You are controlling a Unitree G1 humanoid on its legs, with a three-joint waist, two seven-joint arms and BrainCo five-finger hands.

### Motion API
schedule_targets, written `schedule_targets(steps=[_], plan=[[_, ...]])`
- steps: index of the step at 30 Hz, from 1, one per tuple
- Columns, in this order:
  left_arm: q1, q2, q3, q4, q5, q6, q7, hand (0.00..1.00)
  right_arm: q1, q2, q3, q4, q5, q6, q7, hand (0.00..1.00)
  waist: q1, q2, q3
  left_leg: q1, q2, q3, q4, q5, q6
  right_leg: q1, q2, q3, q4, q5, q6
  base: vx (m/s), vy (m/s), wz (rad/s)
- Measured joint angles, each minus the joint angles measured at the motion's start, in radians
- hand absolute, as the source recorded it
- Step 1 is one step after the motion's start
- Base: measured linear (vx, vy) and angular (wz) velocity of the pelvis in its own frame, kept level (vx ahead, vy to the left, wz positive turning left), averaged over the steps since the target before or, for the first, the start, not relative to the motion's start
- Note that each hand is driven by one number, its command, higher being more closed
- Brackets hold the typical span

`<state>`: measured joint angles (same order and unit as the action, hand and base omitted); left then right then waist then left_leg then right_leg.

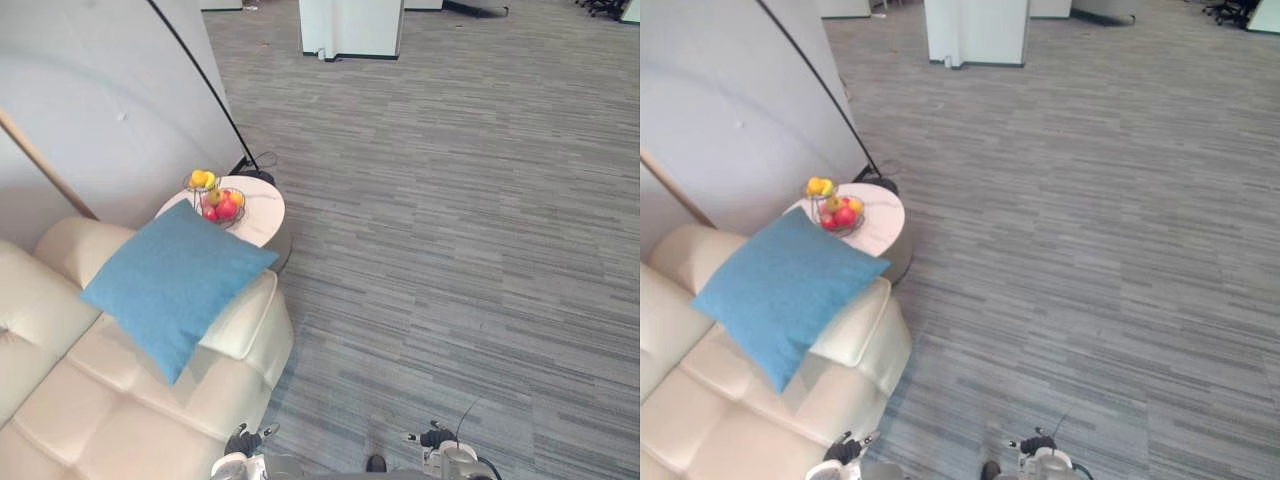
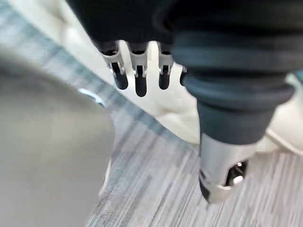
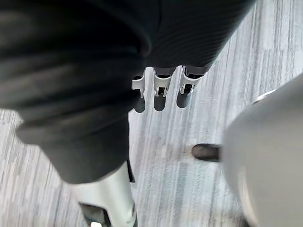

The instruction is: Pick up cushions and gather them together orderly.

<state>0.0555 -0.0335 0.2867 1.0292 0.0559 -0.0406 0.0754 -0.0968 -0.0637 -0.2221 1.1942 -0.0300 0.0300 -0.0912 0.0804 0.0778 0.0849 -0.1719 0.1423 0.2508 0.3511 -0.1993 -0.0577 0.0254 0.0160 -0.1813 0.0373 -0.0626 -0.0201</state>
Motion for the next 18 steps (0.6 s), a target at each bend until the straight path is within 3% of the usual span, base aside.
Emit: schedule_targets(steps=[1, 4, 8, 10, 11, 12, 13, 16, 18], plan=[[-0.007, 0.009, 0.0, 0.002, 0.001, 0.001, 0.0, 0.0, 0.003, 0.003, -0.002, 0.0, 0.0, 0.0, 0.0, 0.0, 0.011, -0.011, -0.003, 0.013, -0.013, 0.041, -0.039, 0.045, 0.017, 0.017, -0.015, 0.003, -0.008, -0.007, 0.012, 0.32, 0.111, -0.05], [-0.013, 0.021, -0.001, 0.008, 0.001, 0.005, -0.002, 0.0, 0.007, 0.006, -0.023, 0.001, 0.0, 0.0, 0.002, 0.0, 0.012, -0.021, 0.0, 0.055, -0.046, 0.062, -0.091, 0.05, 0.017, 0.044, -0.043, -0.032, -0.014, 0.0, 0.045, 0.32, 0.131, 0.32], [-0.005, 0.03, -0.002, 0.026, 0.001, 0.009, -0.003, 0.0, 0.024, 0.011, -0.054, 0.001, -0.008, -0.001, 0.005, 0.0, 0.013, -0.005, -0.012, 0.167, -0.077, 0.005, -0.204, 0.055, 0.027, 0.1, -0.054, -0.059, 0.054, 0.009, 0.074, 0.26, 0.131, 0.52], [-0.002, 0.026, -0.009, 0.045, 0.0, 0.012, -0.012, 0.0, 0.025, 0.005, -0.055, -0.001, -0.011, -0.002, 0.01, 0.0, 0.004, 0.014, -0.02, 0.213, -0.084, -0.037, -0.24, 0.056, 0.03, 0.048, -0.079, -0.093, 0.255, -0.016, 0.113, 0.2, 0.109, 0.79], [-0.007, 0.034, -0.037, 0.048, 0.0, 0.014, -0.015, 0.0, 0.022, -0.008, -0.073, -0.001, -0.012, -0.003, 0.012, 0.0, -0.011, 0.013, -0.009, 0.271, -0.091, -0.093, -0.254, 0.049, 0.068, -0.036, -0.109, -0.091, 0.518, -0.02, 0.111, 0.24, 0.042, 0.87], [-0.006, 0.042, -0.056, 0.049, 0.001, 0.015, -0.015, 0.0, 0.021, -0.011, -0.074, -0.001, -0.012, -0.004, 0.014, 0.0, -0.019, 0.022, -0.002, 0.284, -0.093, -0.115, -0.256, 0.039, 0.083, -0.056, -0.113, -0.084, 0.577, -0.056, 0.1, 0.27, -0.014, 1.28], [-0.008, 0.056, -0.081, 0.065, 0.001, 0.016, -0.016, 0.0, 0.023, -0.014, -0.074, -0.001, -0.012, -0.004, 0.015, 0.0, -0.03, 0.014, -0.003, 0.309, -0.098, -0.163, -0.264, 0.034, 0.091, -0.083, -0.111, -0.062, 0.603, -0.128, 0.084, 0.23, -0.078, 1.03], [-0.022, 0.059, -0.071, 0.083, 0.001, 0.019, -0.015, 0.0, 0.027, -0.028, -0.07, -0.002, -0.012, -0.005, 0.014, 0.0, -0.036, 0.017, 0.0, 0.317, -0.092, -0.238, -0.271, 0.016, 0.105, -0.178, -0.063, 0.008, 0.48, -0.165, 0.077, 0.19, -0.074, 0.89], [-0.027, 0.052, -0.041, 0.083, 0.001, 0.026, -0.013, 0.0, 0.024, -0.032, -0.064, -0.018, -0.009, -0.007, 0.014, 0.0, -0.041, 0.015, 0.011, 0.314, -0.085, -0.317, -0.265, -0.016, 0.103, -0.256, -0.014, 0.14, 0.298, -0.108, 0.083, 0.26, -0.179, 0.99]])
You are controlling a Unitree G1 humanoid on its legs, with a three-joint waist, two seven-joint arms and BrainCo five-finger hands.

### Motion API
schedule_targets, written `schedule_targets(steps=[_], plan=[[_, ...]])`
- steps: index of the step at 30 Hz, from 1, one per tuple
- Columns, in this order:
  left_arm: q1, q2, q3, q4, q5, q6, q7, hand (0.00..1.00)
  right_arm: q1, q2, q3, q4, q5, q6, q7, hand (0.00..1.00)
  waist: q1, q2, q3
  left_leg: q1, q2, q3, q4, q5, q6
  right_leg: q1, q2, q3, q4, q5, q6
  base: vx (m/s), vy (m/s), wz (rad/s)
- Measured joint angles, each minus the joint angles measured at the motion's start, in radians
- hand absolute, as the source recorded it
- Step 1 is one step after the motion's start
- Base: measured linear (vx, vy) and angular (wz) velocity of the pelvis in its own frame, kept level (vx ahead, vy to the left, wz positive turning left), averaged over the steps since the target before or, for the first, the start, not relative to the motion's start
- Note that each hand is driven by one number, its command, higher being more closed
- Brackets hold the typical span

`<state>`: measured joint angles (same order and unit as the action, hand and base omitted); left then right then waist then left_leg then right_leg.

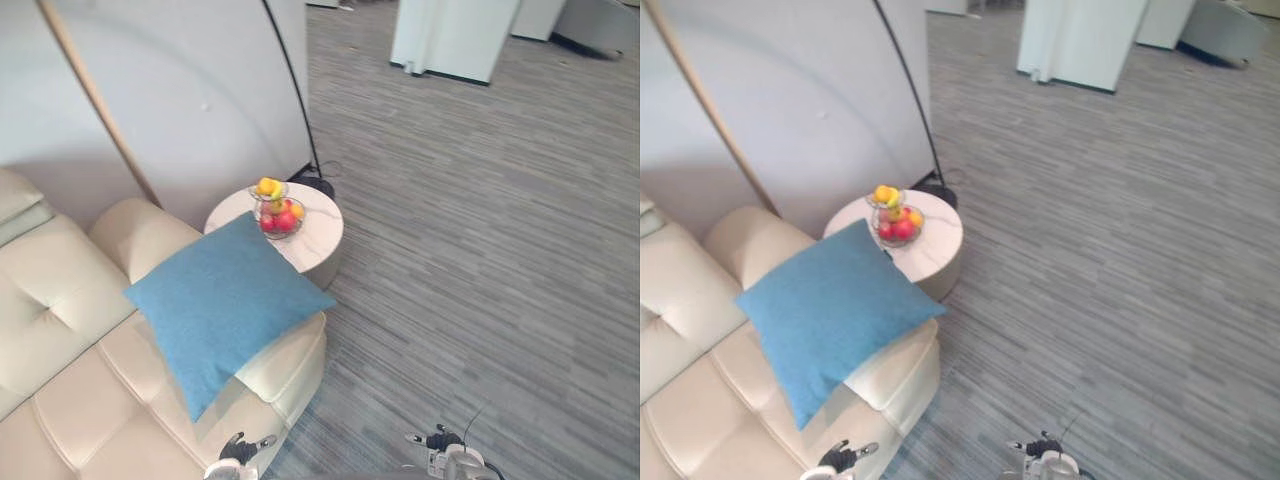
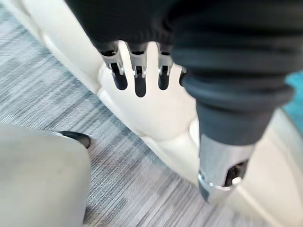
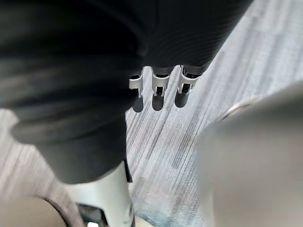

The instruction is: Pick up cushions and gather them together orderly.

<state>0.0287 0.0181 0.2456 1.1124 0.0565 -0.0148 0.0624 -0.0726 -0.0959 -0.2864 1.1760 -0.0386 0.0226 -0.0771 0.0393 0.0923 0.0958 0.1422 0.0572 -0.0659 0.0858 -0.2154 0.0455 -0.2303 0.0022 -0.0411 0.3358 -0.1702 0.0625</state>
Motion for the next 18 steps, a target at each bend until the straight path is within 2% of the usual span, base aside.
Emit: schedule_targets(steps=[1, 3, 4, 6, 8, 10, 11, 13, 14, 16, 17, 18], plan=[[-0.001, 0.004, 0.016, -0.004, 0.0, 0.001, 0.001, 0.0, 0.008, 0.008, 0.02, -0.01, -0.001, 0.0, 0.0, 0.0, -0.004, -0.019, 0.008, 0.001, -0.007, -0.034, 0.011, -0.02, -0.022, 0.004, 0.006, 0.063, -0.085, 0.051, 0.007, 0.24, -0.21, 1.03], [-0.003, 0.011, 0.046, -0.008, 0.0, 0.001, 0.002, 0.0, 0.022, 0.029, 0.024, -0.012, 0.001, -0.001, 0.001, 0.0, -0.005, -0.065, 0.008, 0.006, -0.031, -0.086, 0.051, -0.067, -0.043, 0.005, -0.006, 0.121, -0.104, 0.117, -0.009, 0.27, -0.257, 0.98], [-0.002, -0.002, 0.052, -0.009, 0.0, 0.001, 0.004, 0.0, 0.022, 0.033, 0.027, -0.015, -0.001, 0.0, 0.0, 0.0, -0.005, -0.063, 0.0, 0.007, -0.006, -0.108, 0.07, -0.084, -0.065, 0.005, 0.002, 0.082, -0.068, 0.115, -0.038, 0.29, -0.247, 0.79], [0.001, -0.04, 0.052, -0.024, 0.0, 0.0, 0.004, 0.0, 0.014, 0.029, 0.036, -0.021, -0.005, 0.004, -0.001, 0.0, -0.001, -0.035, -0.009, -0.024, 0.028, -0.069, 0.099, -0.081, -0.07, 0.005, 0.011, 0.02, -0.063, 0.088, -0.058, 0.41, -0.237, 0.83], [-0.007, -0.05, 0.048, -0.031, 0.004, 0.0, 0.003, 0.0, 0.009, 0.023, 0.042, -0.018, -0.004, 0.004, 0.0, 0.0, -0.002, -0.02, -0.012, -0.051, 0.063, -0.008, 0.109, -0.052, -0.117, 0.02, 0.01, -0.049, -0.068, 0.078, -0.077, 0.36, -0.176, 0.86], [-0.02, -0.046, 0.031, -0.032, 0.011, 0.0, 0.003, 0.0, 0.011, 0.025, 0.013, -0.009, -0.003, 0.004, -0.001, 0.0, -0.007, -0.027, -0.007, -0.058, 0.089, 0.05, 0.107, -0.019, -0.148, 0.075, -0.002, -0.112, -0.101, 0.068, -0.093, 0.3, -0.16, 1.01], [-0.022, -0.045, -0.004, -0.038, 0.015, -0.004, 0.002, 0.0, 0.019, 0.023, 0.002, 0.001, -0.001, 0.006, -0.001, 0.0, -0.02, -0.042, 0.0, -0.056, 0.099, 0.107, 0.107, -0.014, -0.149, 0.117, -0.015, -0.148, -0.123, 0.065, -0.098, 0.27, -0.117, 1.45], [-0.024, -0.042, -0.041, -0.041, 0.021, -0.012, 0.002, 0.0, 0.024, 0.021, -0.013, -0.002, 0.0, 0.004, -0.003, 0.0, -0.038, -0.05, 0.002, -0.071, 0.106, 0.184, 0.094, -0.014, -0.149, 0.158, -0.039, -0.188, -0.147, 0.065, -0.098, 0.1, -0.003, 1.12], [-0.026, -0.042, -0.07, -0.043, 0.021, -0.018, 0.001, 0.0, 0.026, 0.012, -0.017, -0.002, 0.0, 0.004, -0.004, 0.0, -0.041, -0.071, 0.002, -0.09, 0.099, 0.26, 0.038, -0.01, -0.149, 0.167, -0.061, -0.199, -0.155, 0.065, -0.097, 0.07, 0.062, 0.96], [-0.028, -0.041, -0.088, -0.04, 0.022, -0.021, 0.001, 0.0, 0.025, 0.001, -0.025, -0.004, 0.0, 0.003, -0.005, 0.0, -0.041, -0.052, -0.007, -0.112, 0.092, 0.287, -0.053, 0.129, -0.144, 0.178, -0.069, -0.226, -0.17, 0.065, -0.092, 0.06, 0.091, 0.69], [-0.027, -0.029, -0.091, -0.039, 0.022, -0.021, 0.002, 0.0, 0.027, -0.003, -0.023, -0.002, 0.001, 0.004, -0.006, 0.0, -0.035, -0.06, -0.016, -0.118, 0.086, 0.296, -0.056, 0.134, -0.159, 0.187, -0.073, -0.225, -0.186, 0.062, -0.063, 0.09, 0.126, 0.3], [-0.018, -0.007, -0.104, -0.037, 0.022, -0.02, 0.003, 0.0, 0.024, 0.015, -0.019, -0.003, 0.0, 0.004, -0.004, 0.0, -0.032, -0.072, -0.023, -0.117, 0.068, 0.292, -0.056, 0.134, -0.159, 0.202, -0.083, -0.222, -0.212, 0.072, -0.047, 0.07, 0.105, 0.22]])
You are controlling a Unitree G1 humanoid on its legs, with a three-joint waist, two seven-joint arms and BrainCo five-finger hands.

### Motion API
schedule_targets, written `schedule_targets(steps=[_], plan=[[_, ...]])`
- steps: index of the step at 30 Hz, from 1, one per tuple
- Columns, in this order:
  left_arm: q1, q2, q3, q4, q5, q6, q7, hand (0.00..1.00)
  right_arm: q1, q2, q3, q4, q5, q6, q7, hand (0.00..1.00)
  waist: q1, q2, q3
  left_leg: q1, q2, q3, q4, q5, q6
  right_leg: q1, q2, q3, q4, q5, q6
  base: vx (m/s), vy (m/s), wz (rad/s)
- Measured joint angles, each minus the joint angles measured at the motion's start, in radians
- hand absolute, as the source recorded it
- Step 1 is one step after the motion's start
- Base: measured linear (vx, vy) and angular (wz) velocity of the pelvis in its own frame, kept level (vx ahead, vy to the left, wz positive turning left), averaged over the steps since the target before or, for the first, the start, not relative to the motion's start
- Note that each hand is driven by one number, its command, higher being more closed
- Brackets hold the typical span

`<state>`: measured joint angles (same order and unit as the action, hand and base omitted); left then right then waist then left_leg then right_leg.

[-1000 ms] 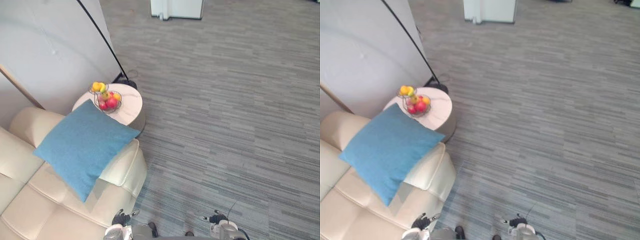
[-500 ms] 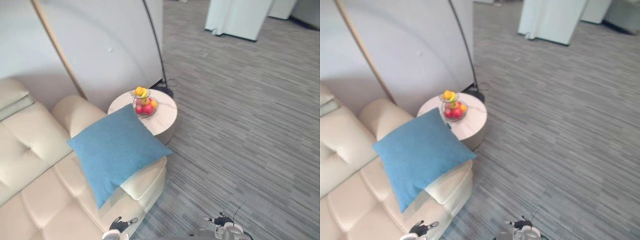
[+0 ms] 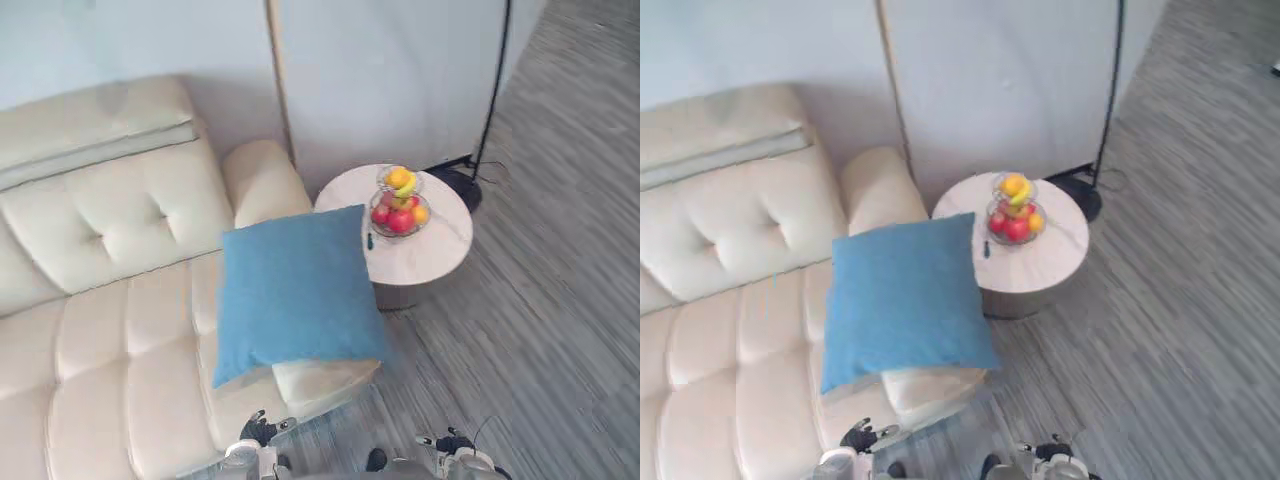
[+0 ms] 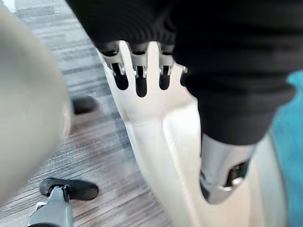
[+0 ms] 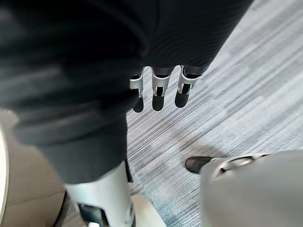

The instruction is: Pick up cushions and gather them together orderly.

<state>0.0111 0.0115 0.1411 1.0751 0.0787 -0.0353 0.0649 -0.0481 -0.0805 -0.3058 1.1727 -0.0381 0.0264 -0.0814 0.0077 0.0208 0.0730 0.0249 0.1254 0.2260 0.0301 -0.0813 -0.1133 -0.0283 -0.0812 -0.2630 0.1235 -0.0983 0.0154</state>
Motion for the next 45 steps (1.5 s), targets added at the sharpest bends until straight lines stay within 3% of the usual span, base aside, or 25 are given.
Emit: schedule_targets(steps=[6, 17, 23, 29, 39, 45], plan=[[0.023, 0.053, -0.007, 0.045, 0.0, 0.004, 0.011, 0.0, 0.01, 0.017, 0.0, 0.02, -0.001, -0.001, -0.005, 0.0, -0.002, 0.005, -0.02, 0.012, -0.047, -0.012, -0.015, 0.005, 0.009, 0.032, -0.032, 0.017, -0.057, 0.023, 0.035, 0.02, 0.088, 0.03], [0.041, 0.051, 0.136, 0.05, -0.024, 0.005, 0.028, 0.0, 0.022, -0.018, -0.006, -0.007, 0.019, -0.012, -0.038, 0.0, -0.011, -0.008, -0.045, 0.031, -0.055, -0.032, -0.105, 0.052, 0.039, 0.03, -0.02, 0.01, -0.089, 0.053, 0.037, -0.06, 0.002, 0.03], [0.083, 0.102, 0.236, -0.107, -0.048, 0.021, 0.031, 0.0, 0.027, -0.079, -0.006, -0.304, 0.019, -0.007, -0.036, 0.0, -0.017, -0.017, -0.046, 0.024, -0.077, -0.025, -0.135, 0.076, 0.055, 0.008, -0.034, 0.038, -0.101, 0.075, 0.046, -0.09, 0.031, -0.05], [0.079, 0.135, 0.304, -0.28, -0.075, 0.021, 0.045, 0.0, -0.032, -0.123, -0.013, -0.448, 0.019, -0.012, -0.034, 0.0, -0.012, -0.017, -0.049, -0.003, -0.086, -0.026, -0.139, 0.08, 0.061, -0.006, -0.038, 0.043, -0.13, 0.093, 0.054, -0.02, 0.009, 0.0], [-0.018, 0.132, 0.265, -0.391, -0.103, 0.022, 0.069, 0.0, -0.164, -0.113, 0.046, -0.461, 0.04, -0.02, -0.045, 0.0, 0.002, -0.021, -0.046, -0.044, -0.085, -0.053, -0.133, 0.08, 0.061, -0.01, -0.03, 0.022, -0.18, 0.116, 0.039, 0.07, -0.009, 0.07], [-0.16, 0.108, 0.143, -0.395, -0.103, 0.021, 0.089, 0.0, -0.286, -0.065, 0.127, -0.461, 0.062, -0.028, -0.069, 0.0, 0.006, -0.037, 0.061, -0.109, -0.083, -0.056, -0.132, 0.097, 0.071, -0.064, -0.026, 0.021, -0.199, 0.165, 0.03, -0.04, 0.001, 0.02]])
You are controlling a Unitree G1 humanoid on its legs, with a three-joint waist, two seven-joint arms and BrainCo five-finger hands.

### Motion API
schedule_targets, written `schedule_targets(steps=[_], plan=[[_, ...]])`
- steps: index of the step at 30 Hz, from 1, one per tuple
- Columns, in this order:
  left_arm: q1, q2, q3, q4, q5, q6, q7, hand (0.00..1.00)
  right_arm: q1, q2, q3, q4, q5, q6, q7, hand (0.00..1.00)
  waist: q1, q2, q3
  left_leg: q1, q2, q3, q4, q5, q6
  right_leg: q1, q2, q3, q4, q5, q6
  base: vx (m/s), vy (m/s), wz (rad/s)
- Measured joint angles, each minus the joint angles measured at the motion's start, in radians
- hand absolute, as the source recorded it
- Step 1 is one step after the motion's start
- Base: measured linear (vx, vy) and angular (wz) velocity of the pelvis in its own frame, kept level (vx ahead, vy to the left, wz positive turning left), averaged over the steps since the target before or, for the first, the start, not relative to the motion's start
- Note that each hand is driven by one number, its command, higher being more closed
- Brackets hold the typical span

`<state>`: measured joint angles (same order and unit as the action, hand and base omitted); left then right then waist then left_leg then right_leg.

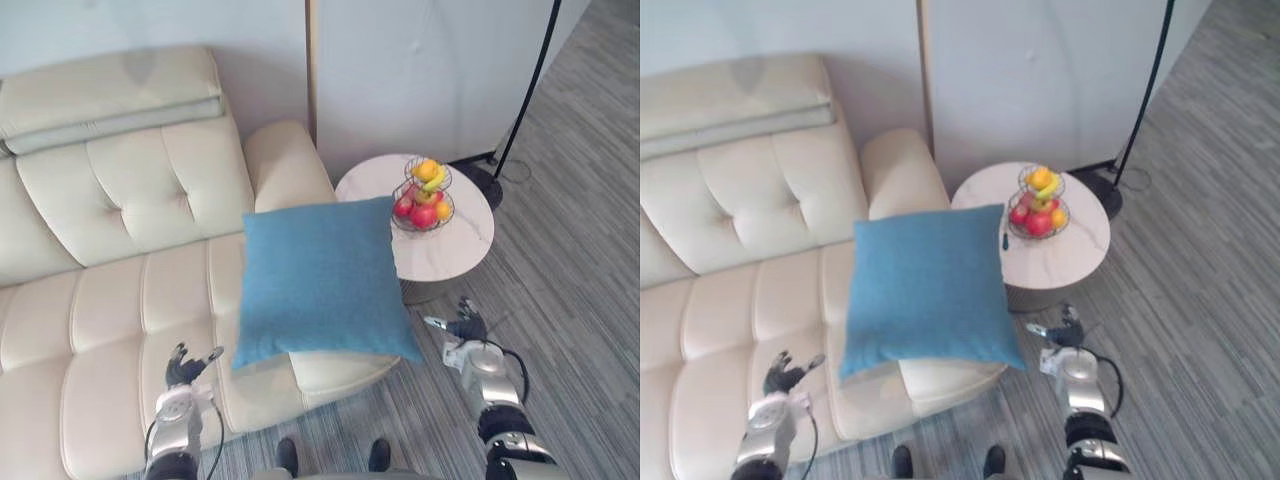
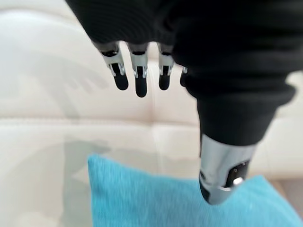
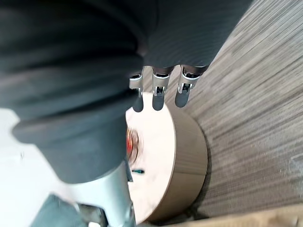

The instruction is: Pick up cushions and gather them together orderly.

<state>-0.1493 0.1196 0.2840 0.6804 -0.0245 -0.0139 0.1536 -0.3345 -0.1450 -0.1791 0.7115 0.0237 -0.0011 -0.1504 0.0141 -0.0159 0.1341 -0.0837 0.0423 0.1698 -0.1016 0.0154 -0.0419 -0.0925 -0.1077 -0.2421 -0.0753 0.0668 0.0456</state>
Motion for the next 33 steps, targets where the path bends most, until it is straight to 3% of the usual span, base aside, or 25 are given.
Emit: schedule_targets(steps=[6, 7, 8, 14, 18, 25, 33], plan=[[-0.169, -0.034, -0.073, 0.0, -0.019, -0.001, 0.017, 0.0, -0.129, 0.018, 0.049, 0.0, 0.021, -0.001, -0.043, 0.0, 0.002, -0.006, 0.137, -0.096, 0.001, -0.018, 0.073, 0.001, 0.002, -0.063, -0.016, 0.033, 0.012, 0.032, -0.003, -0.08, 0.033, 0.06], [-0.186, -0.035, -0.075, 0.0, -0.02, -0.001, 0.02, 0.0, -0.144, 0.018, 0.056, 0.0, 0.021, -0.001, -0.047, 1.0, 0.002, -0.006, 0.148, -0.105, 0.002, -0.018, 0.076, 0.001, 0.002, -0.073, -0.016, 0.036, 0.016, 0.034, -0.004, -0.09, 0.037, -0.06], [-0.214, -0.034, -0.076, 0.001, -0.02, -0.001, 0.021, 1.0, -0.171, 0.015, 0.065, 0.001, 0.021, -0.001, -0.051, 1.0, 0.002, -0.007, 0.168, -0.122, 0.003, -0.017, 0.085, 0.001, 0.002, -0.087, -0.016, 0.04, 0.017, 0.038, -0.005, -0.12, 0.028, -0.09], [-0.364, -0.01, -0.09, 0.004, -0.02, 0.0, 0.052, 1.0, -0.309, 0.004, 0.124, -0.002, 0.038, -0.001, -0.068, 1.0, 0.001, -0.005, 0.28, -0.167, 0.007, -0.006, 0.09, 0.025, 0.008, -0.14, -0.012, 0.067, 0.016, 0.075, 0.0, -0.11, 0.011, -0.09], [-0.417, 0.041, -0.111, -0.009, -0.028, -0.001, 0.058, 1.0, -0.343, -0.02, 0.158, -0.069, 0.066, -0.01, -0.07, 1.0, 0.002, -0.007, 0.291, -0.215, 0.008, 0.004, 0.086, 0.048, 0.014, -0.194, -0.009, 0.092, 0.008, 0.115, 0.001, -0.09, 0.017, -0.09], [-0.415, 0.056, -0.148, -0.122, -0.068, -0.002, 0.057, 1.0, -0.34, -0.015, 0.214, -0.071, 0.097, -0.019, -0.065, 1.0, 0.002, -0.007, 0.294, -0.213, 0.002, 0.002, 0.083, 0.062, 0.018, -0.189, -0.013, 0.098, 0.0, 0.129, 0.004, -0.02, 0.012, 0.01], [-0.215, 0.025, -0.207, -0.365, -0.078, -0.001, 0.051, 1.0, -0.108, 0.03, 0.237, -0.234, 0.117, -0.03, -0.03, 1.0, 0.004, -0.005, 0.285, -0.118, 0.003, -0.003, 0.0, 0.088, 0.015, -0.128, -0.001, 0.118, -0.012, 0.129, 0.004, 0.06, 0.03, -0.01]])
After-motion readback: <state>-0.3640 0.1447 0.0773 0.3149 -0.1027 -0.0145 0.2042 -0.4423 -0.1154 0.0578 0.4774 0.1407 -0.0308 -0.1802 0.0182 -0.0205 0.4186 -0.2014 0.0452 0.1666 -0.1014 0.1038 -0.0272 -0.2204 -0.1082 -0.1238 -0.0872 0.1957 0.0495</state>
